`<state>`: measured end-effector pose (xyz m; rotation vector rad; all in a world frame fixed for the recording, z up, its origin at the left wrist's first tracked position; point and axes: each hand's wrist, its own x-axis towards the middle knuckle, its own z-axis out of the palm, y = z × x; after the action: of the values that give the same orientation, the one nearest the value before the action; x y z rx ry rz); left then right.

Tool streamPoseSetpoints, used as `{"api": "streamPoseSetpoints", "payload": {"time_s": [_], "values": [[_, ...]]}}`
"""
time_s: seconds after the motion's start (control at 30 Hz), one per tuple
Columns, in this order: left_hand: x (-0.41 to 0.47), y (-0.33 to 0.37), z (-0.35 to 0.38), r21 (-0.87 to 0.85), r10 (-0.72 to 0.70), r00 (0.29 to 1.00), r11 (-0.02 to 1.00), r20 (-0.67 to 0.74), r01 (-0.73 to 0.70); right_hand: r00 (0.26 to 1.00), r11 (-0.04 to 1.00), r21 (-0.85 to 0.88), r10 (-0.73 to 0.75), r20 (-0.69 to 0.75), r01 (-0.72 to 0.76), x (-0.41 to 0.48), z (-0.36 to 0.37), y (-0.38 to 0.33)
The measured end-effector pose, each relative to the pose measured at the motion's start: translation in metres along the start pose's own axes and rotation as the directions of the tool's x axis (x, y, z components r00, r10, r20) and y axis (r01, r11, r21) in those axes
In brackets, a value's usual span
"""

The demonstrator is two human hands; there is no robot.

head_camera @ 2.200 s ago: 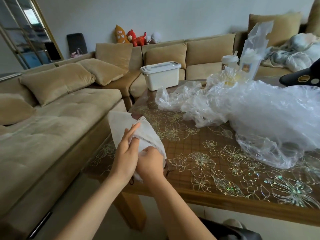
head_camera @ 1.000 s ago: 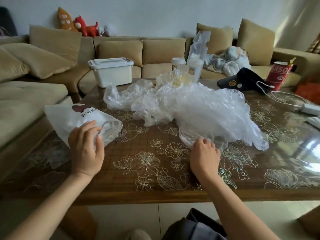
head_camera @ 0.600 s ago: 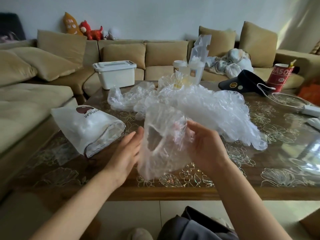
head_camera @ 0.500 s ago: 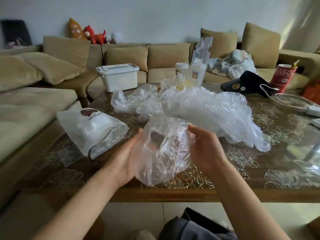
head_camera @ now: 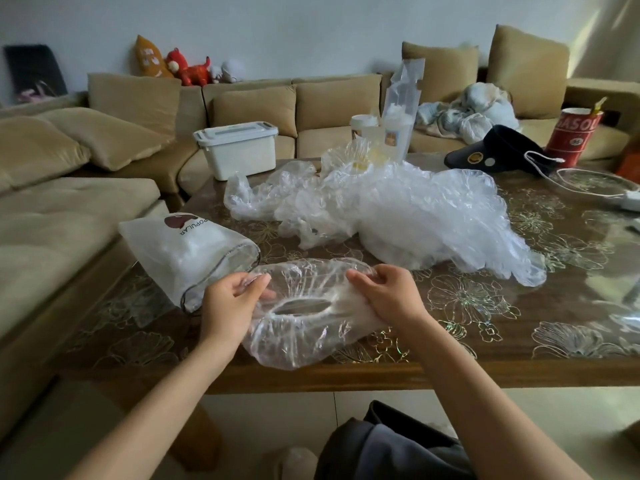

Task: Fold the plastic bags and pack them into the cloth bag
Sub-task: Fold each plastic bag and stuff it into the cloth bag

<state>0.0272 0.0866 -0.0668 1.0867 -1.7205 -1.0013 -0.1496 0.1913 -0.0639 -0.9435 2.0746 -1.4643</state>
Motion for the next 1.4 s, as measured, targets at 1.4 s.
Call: {"api": "streamPoseSetpoints", "payload": {"time_s": [1.4], "values": [[0.027,-0.038,0.033,0.577,-0.023,0.774,0.681,0.633,-0.451,0.898,0.519,-0.765,-0.014,0.439,0.382,0.021,0.010,0.039]]}}
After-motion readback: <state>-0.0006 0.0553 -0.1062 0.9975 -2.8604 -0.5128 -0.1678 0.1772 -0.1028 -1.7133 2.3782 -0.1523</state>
